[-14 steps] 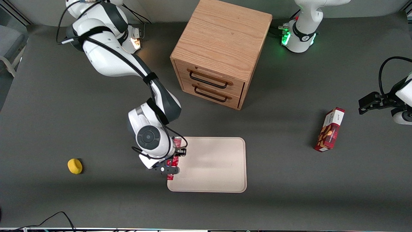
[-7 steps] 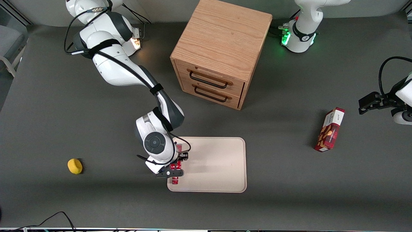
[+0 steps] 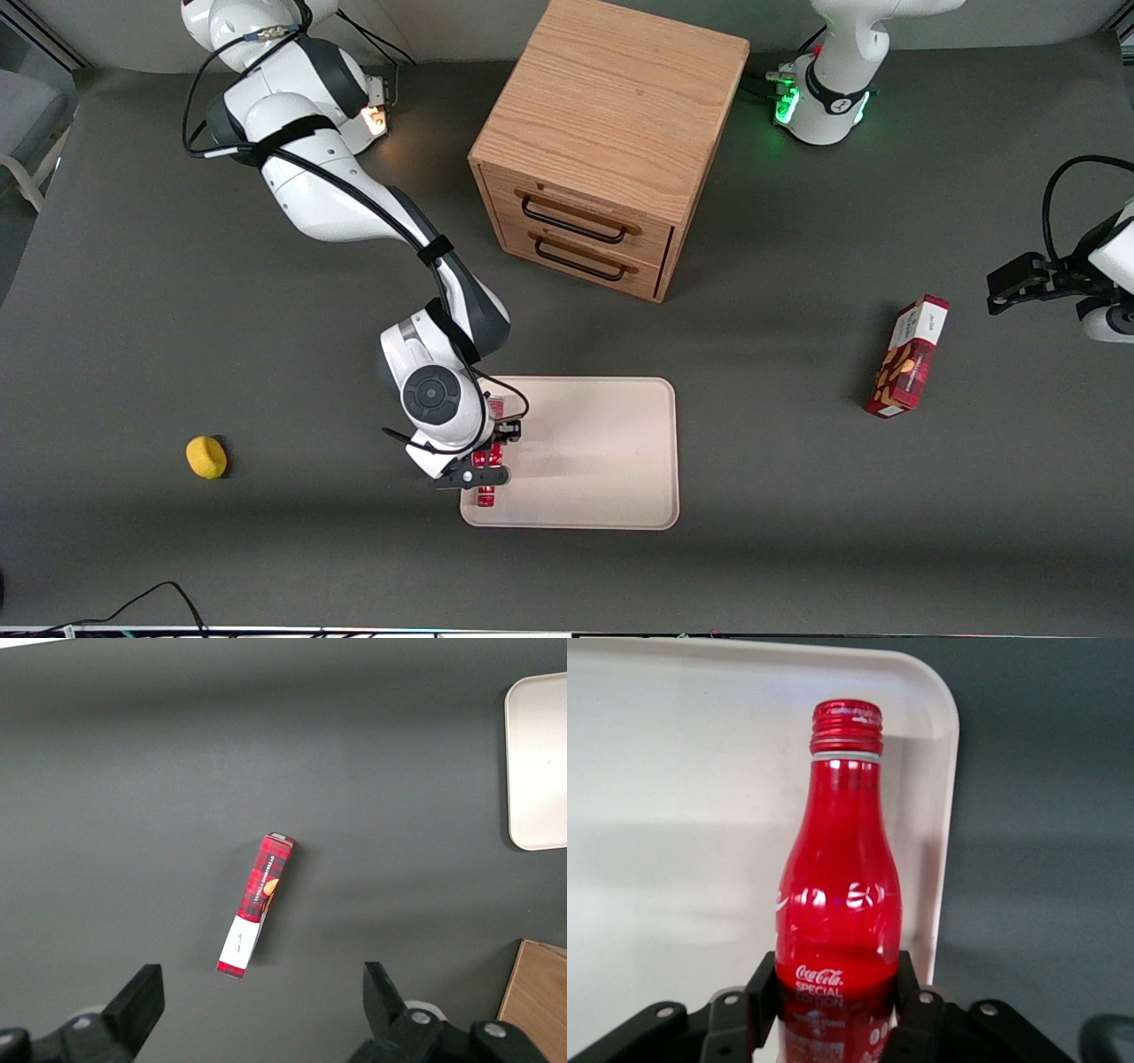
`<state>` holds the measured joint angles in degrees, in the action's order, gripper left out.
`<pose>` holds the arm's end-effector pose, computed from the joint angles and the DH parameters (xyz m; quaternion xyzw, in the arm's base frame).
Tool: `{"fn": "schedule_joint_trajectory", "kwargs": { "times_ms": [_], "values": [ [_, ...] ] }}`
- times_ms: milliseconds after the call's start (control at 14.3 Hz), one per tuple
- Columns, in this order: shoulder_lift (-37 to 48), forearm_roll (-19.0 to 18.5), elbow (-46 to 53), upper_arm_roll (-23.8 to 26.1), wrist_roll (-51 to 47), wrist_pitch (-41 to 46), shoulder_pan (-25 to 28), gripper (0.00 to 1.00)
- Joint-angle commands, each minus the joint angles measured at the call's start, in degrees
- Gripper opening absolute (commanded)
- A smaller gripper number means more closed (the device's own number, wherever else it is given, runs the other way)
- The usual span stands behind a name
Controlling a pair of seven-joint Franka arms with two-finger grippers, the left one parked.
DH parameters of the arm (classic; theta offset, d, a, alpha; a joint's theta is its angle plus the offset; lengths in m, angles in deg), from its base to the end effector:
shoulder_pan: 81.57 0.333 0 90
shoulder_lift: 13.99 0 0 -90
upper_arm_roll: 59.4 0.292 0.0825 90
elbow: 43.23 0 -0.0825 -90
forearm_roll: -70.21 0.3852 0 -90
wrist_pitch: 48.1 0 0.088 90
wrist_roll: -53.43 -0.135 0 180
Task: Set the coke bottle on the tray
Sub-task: 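Lower the bottle onto the tray beside its rim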
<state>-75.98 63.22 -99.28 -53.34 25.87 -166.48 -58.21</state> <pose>0.6830 0.3442 0.1567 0.9998 0.0168 0.0081 0.0039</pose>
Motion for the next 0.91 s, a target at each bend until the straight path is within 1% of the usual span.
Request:
{"fn": "schedule_joint_trajectory", "kwargs": {
  "times_ms": [0, 70, 140, 209, 279, 837],
  "values": [
    [-1.2, -0.9, 2.6, -0.8, 0.8, 0.2, 0.8, 0.54],
    [-1.2, -1.0, 2.6, -0.8, 0.8, 0.2, 0.9, 0.67],
    [-1.2, -1.3, 2.6, -0.8, 0.8, 0.2, 0.9, 0.88],
    [-1.2, -1.9, 2.4, -0.8, 0.6, 0.2, 1.1, 1.00],
    [-1.2, -2.3, 2.3, -0.8, 0.6, 0.2, 1.1, 1.00],
    [-1.2, -2.3, 2.2, -0.8, 0.5, 0.2, 1.0, 1.00]
  ]
}}
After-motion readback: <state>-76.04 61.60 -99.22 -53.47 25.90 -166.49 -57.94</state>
